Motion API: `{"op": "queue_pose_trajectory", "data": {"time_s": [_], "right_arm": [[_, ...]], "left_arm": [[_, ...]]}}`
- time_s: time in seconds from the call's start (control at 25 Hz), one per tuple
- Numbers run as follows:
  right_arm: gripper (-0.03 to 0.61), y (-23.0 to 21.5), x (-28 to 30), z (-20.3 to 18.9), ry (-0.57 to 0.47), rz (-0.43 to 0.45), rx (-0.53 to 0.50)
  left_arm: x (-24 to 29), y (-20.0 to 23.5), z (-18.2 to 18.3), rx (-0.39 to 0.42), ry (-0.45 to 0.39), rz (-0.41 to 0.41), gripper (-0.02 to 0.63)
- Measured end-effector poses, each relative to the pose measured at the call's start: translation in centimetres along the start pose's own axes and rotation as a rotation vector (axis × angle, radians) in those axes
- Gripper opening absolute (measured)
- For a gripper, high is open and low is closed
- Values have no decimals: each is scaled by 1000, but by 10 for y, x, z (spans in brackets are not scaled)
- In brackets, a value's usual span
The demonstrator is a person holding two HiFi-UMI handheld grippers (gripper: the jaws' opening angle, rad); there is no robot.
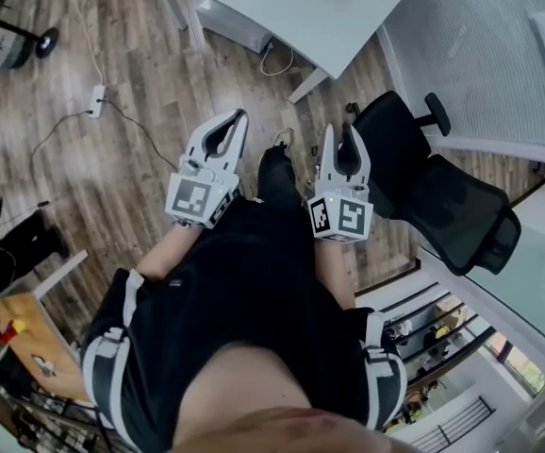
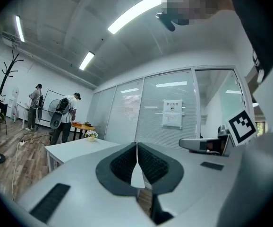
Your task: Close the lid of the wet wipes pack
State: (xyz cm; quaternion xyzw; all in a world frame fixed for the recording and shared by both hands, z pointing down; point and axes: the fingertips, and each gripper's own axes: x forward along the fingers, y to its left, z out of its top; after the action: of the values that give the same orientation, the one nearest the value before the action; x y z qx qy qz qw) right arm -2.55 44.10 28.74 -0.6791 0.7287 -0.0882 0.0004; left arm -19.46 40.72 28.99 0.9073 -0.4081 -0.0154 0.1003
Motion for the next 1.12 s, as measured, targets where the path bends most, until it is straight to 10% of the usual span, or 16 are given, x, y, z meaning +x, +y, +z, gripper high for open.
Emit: {"op": "queue_pose_trajectory", "data": {"time_s": [1.12], "right_arm": [[113,-206,372,49,47,98,-20]], "left_arm": [[412,119,18,30,57,78,28]]}}
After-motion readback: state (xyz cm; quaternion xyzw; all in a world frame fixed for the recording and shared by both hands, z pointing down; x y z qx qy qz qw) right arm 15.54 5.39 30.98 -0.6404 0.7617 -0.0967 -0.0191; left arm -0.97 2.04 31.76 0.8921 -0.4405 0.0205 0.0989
